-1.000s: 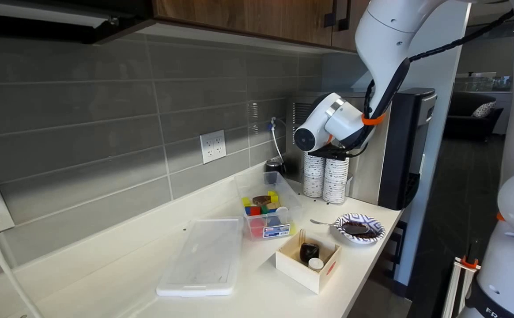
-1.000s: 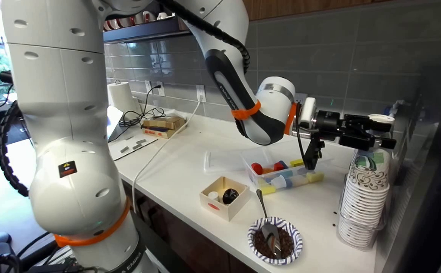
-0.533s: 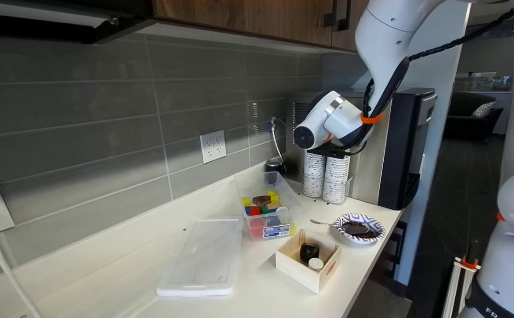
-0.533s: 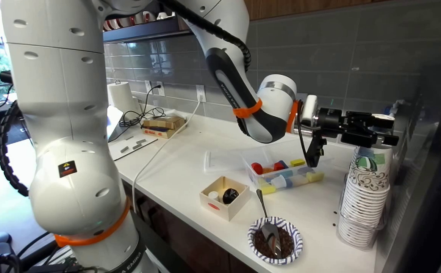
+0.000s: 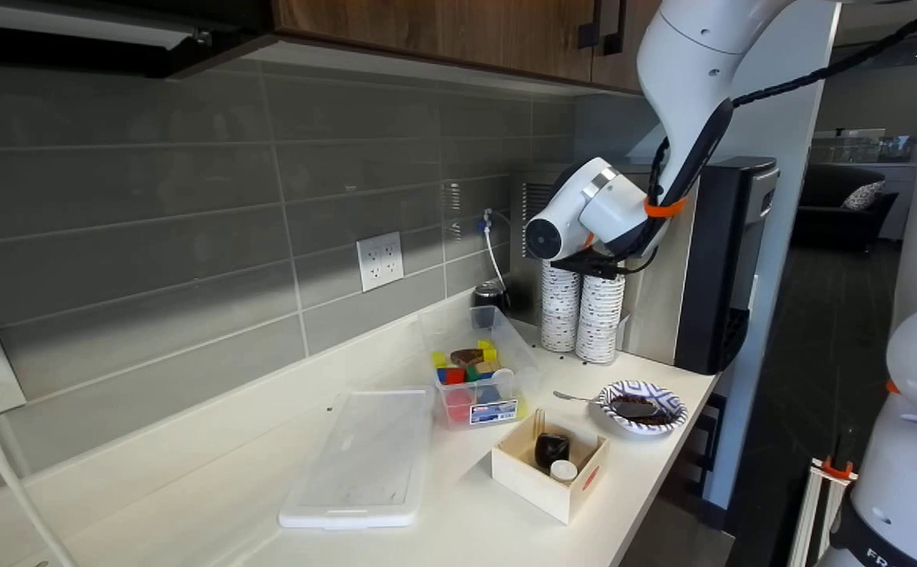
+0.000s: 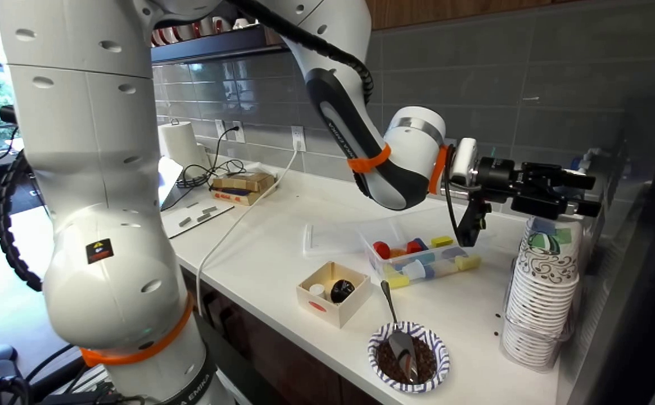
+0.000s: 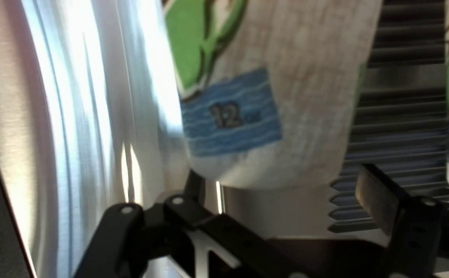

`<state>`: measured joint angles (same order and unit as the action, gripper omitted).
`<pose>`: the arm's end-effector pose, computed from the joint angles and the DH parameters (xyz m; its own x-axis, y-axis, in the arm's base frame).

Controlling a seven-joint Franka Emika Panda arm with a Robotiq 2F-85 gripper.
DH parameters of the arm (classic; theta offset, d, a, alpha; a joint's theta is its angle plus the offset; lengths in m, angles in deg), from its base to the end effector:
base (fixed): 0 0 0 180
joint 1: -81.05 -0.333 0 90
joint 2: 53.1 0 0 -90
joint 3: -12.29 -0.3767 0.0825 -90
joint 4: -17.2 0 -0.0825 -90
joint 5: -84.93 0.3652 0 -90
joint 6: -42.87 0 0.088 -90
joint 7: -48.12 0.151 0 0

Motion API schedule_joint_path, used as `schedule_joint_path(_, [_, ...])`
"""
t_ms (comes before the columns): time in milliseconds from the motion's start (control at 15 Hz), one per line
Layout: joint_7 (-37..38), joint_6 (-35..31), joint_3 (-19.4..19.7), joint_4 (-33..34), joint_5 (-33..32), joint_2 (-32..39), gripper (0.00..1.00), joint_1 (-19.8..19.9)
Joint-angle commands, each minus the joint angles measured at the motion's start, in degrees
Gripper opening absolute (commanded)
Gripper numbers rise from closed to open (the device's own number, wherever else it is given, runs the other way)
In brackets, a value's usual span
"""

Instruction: Put the cup on the table on top of the stack to the right

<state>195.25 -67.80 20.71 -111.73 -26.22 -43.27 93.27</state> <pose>0.4961 -0.2937 0.3977 -0.0746 -0.0316 0.9967 -0.9859 -0.1476 -0.0785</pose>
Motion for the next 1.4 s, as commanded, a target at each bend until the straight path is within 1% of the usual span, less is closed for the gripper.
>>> schedule_joint_path(0, [0.34,-0.24,0.14,-0.63,5.75,-3.53,1.0,0.24])
schedule_joint_path(333, [-5.68,-1.57,0.25,-0.99,14.95,-9.24,1.0,-0.5])
schedule_joint_path(533, [-12.96,-3.54,0.42,-0.86,21.57,-11.91,1.0,-1.02])
schedule_joint_path(800, [-26.06,-6.48,0.82,-0.6,32.95,-14.41,1.0,-1.54])
schedule_joint_path(1333, [-55.22,-8.51,1.68,-0.99,56.04,-18.18,1.0,-1.66])
